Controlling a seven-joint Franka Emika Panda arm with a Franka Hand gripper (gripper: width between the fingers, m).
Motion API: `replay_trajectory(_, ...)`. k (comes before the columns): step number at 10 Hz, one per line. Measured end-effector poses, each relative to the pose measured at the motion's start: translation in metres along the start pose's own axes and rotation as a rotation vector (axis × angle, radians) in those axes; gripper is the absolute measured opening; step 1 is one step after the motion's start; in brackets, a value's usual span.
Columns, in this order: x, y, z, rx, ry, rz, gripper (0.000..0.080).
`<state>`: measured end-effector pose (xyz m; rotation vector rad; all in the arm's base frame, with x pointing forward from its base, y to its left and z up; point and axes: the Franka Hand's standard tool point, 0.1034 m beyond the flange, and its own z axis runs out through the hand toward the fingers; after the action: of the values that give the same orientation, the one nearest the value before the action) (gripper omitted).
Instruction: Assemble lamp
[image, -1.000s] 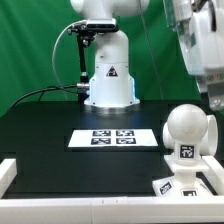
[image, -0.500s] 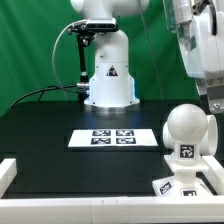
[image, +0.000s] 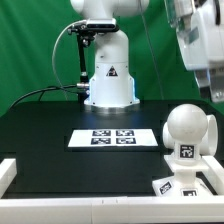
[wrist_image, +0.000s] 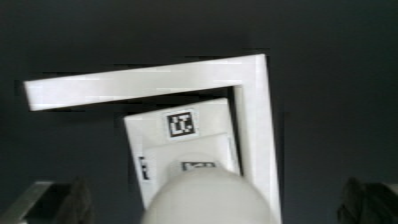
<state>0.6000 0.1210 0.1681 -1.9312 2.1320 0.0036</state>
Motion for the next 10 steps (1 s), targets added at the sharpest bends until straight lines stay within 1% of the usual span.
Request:
replay_trajectory(1,-0.007,0.011,-0.003,-0.01,-0.006,-0.007,0.0699)
replay_trajectory(2,-0.01,0.011,-0.004,-0.015,-0.008,0.004,0.0699)
replay_trajectory(7,-0.009,0.012,-0.003,-0.017,-0.007,-0.005,0.0699)
replay_trajectory(8,-0.005,0.018,-0.003,-0.006,-0.01,-0.005,0.0699)
replay_trajectory(9,-0.003,0.032,-0.006,-0.002,-0.016,0.001,0.0699)
replay_trajectory(10,-0.001,0.055,-0.008,-0.005,-0.025,0.011,0.0699)
